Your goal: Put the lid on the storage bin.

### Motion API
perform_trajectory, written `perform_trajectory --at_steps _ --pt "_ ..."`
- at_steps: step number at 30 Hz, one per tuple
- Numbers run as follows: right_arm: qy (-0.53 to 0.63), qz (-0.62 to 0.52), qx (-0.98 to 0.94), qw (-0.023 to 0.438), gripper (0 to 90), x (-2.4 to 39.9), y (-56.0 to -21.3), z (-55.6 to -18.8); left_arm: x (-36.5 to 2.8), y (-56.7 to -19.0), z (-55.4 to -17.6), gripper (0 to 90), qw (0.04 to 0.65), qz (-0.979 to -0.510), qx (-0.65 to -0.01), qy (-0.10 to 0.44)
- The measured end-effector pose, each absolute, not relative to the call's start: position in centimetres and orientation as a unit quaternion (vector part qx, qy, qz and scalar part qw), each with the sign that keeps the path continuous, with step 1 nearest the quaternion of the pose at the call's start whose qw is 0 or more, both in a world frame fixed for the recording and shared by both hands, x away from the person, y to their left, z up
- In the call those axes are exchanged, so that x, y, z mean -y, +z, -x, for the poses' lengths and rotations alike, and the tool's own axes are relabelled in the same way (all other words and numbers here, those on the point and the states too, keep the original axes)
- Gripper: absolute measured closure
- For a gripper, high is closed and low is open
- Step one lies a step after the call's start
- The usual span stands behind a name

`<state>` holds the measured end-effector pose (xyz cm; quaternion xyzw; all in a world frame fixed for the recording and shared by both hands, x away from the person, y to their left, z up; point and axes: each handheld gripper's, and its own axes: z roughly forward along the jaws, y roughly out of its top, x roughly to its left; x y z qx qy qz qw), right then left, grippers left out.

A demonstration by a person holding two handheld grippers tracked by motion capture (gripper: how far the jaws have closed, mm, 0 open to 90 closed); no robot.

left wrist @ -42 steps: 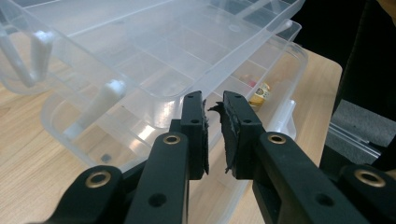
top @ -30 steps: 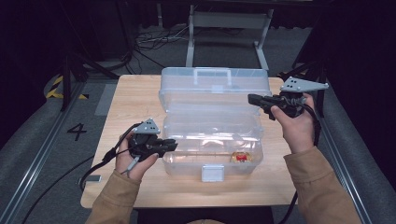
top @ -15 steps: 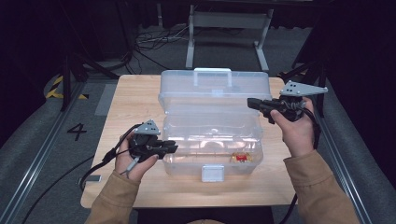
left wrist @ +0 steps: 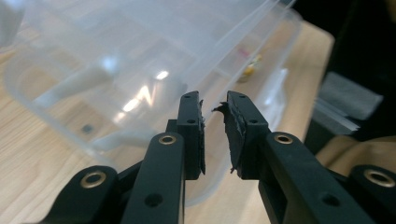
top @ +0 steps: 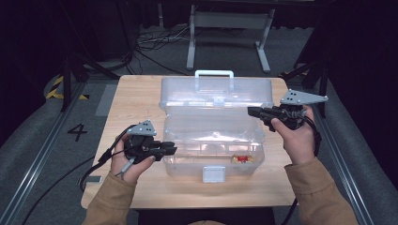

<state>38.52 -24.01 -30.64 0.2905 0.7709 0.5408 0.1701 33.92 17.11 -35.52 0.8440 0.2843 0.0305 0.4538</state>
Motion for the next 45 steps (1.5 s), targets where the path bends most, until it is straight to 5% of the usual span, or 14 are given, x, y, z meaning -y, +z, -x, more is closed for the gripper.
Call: perform_trajectory --at_steps 26,45 --pt "0.524 -0.278 -0.791 0.154 89.1 24.4 -32.4 -36.1 -18.5 -34.1 -33.2 76.8 0.470 -0.831 -0.292 0.047" --pt "0.515 -0.287 -0.795 0.142 89.8 26.1 -33.7 -34.5 -18.7 -33.7 -33.1 87.2 0.480 -0.817 -0.313 0.061"
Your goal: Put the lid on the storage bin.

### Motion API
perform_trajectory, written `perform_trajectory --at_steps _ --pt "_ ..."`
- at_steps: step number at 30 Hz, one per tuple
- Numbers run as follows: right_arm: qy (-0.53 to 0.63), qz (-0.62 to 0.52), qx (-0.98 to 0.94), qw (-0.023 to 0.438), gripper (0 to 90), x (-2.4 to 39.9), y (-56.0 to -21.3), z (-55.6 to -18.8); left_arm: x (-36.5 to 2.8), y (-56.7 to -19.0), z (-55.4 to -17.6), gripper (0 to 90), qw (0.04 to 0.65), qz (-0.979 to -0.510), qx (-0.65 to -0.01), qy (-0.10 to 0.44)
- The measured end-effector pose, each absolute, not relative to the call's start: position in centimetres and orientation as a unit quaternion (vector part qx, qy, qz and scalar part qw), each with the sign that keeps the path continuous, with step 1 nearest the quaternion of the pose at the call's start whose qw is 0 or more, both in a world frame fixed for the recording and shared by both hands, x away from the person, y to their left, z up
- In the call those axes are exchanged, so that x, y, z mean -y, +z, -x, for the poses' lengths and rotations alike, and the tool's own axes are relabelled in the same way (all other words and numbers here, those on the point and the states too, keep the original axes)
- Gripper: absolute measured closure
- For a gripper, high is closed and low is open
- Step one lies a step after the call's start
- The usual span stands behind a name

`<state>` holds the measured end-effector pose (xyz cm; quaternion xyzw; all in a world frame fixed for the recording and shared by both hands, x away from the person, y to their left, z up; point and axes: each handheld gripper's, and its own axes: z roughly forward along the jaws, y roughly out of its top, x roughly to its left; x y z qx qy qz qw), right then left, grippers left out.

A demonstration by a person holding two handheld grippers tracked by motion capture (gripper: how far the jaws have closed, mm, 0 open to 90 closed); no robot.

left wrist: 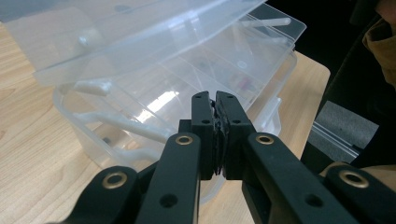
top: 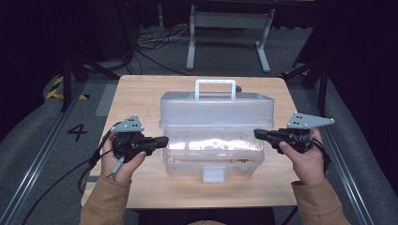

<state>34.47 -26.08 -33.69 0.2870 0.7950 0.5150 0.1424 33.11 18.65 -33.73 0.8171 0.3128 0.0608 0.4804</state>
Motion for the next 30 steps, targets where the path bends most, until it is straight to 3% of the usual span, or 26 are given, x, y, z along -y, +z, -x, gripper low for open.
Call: perform_trajectory --at_steps 30 --pt "0.440 -0.277 -0.847 0.106 88.7 26.12 -34.21 -33.59 -17.93 -33.61 -32.94 88.1 0.435 -0.839 -0.323 0.053"
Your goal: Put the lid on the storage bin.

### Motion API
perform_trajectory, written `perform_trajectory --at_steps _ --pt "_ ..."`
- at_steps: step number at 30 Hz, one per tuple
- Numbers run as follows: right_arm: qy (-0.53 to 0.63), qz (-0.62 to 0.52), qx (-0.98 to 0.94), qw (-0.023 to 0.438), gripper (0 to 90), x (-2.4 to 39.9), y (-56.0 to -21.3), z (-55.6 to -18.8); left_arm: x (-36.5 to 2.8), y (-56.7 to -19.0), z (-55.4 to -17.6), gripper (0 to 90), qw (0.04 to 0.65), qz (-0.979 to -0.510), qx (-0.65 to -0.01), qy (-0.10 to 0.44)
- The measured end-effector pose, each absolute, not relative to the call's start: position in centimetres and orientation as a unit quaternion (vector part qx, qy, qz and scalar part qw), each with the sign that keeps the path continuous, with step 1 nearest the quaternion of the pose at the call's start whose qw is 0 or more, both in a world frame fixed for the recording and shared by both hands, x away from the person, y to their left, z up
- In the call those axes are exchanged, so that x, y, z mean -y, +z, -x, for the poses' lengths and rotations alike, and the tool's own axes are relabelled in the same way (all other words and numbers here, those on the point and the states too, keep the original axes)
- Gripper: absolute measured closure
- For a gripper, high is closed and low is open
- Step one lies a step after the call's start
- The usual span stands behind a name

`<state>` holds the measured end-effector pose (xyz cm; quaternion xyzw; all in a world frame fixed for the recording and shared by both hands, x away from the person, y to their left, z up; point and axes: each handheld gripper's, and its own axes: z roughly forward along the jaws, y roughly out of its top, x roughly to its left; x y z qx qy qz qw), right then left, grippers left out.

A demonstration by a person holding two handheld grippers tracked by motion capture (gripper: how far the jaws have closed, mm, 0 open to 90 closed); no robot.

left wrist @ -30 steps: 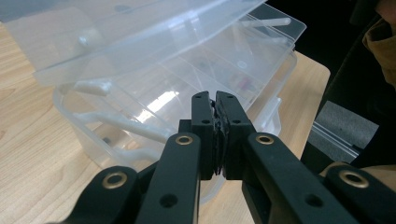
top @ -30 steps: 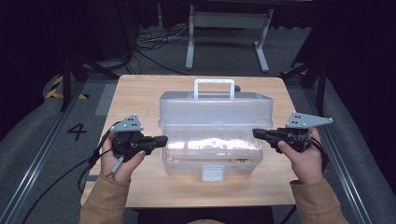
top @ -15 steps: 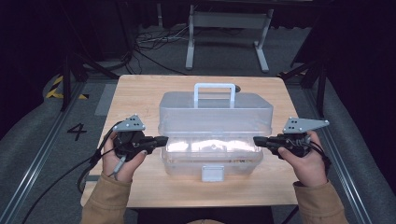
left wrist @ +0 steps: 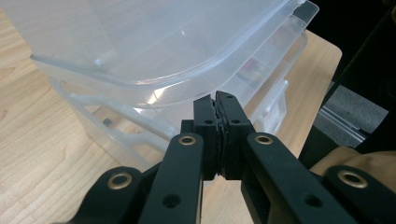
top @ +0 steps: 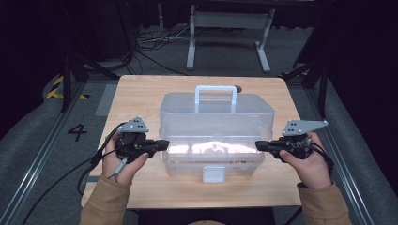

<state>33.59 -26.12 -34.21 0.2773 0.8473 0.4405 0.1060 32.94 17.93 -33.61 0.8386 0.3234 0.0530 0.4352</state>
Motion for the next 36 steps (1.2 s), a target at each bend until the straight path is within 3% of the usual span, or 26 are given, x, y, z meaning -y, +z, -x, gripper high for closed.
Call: perform_trajectory --at_steps 36 --pt "0.350 -0.312 -0.879 0.087 87.5 27.6 -34.6 -33.6 -17.5 -33.8 -32.8 88.8 0.356 -0.875 -0.326 0.023"
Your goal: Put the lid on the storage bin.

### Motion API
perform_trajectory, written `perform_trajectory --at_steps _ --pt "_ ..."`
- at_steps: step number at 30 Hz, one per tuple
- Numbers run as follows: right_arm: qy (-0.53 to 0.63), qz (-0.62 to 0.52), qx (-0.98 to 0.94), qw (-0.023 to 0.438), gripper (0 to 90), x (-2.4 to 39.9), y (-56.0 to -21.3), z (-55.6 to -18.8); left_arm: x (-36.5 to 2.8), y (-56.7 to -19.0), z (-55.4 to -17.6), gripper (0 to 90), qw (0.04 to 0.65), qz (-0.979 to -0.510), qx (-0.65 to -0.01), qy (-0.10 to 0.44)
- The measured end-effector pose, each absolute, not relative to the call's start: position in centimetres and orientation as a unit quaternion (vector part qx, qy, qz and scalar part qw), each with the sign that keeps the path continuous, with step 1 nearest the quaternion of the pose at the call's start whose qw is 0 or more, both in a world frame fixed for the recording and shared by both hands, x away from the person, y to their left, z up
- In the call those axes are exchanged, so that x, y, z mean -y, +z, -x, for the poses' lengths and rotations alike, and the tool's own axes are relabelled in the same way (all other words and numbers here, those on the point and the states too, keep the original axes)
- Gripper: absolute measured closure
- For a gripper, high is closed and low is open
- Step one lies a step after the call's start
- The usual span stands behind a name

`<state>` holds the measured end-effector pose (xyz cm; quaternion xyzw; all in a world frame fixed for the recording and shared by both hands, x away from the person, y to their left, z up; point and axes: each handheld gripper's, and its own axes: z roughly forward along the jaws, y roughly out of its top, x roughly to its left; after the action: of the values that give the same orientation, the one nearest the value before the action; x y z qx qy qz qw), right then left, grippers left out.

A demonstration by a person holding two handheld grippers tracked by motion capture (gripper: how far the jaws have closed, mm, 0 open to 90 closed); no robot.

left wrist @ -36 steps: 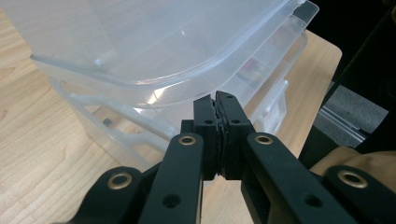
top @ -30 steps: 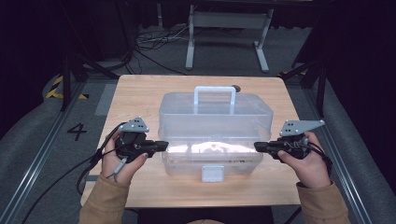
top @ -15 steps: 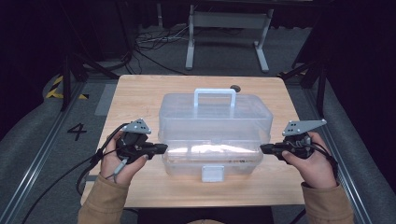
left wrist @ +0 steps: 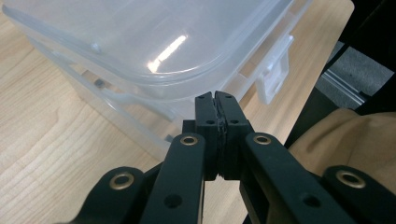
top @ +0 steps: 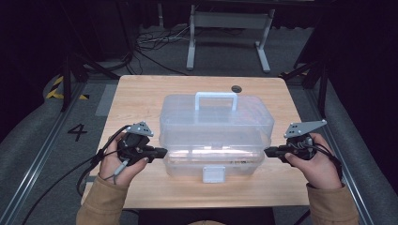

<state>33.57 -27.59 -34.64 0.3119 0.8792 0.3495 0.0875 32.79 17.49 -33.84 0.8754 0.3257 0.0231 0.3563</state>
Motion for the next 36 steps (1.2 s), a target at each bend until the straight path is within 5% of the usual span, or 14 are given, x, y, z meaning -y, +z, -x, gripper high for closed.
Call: perform_trajectory --at_steps 36 --pt "0.273 -0.305 -0.912 0.043 87.1 27.1 -36.3 -34.1 -16.6 -34.9 -33.0 89.1 0.290 -0.903 -0.316 -0.014"
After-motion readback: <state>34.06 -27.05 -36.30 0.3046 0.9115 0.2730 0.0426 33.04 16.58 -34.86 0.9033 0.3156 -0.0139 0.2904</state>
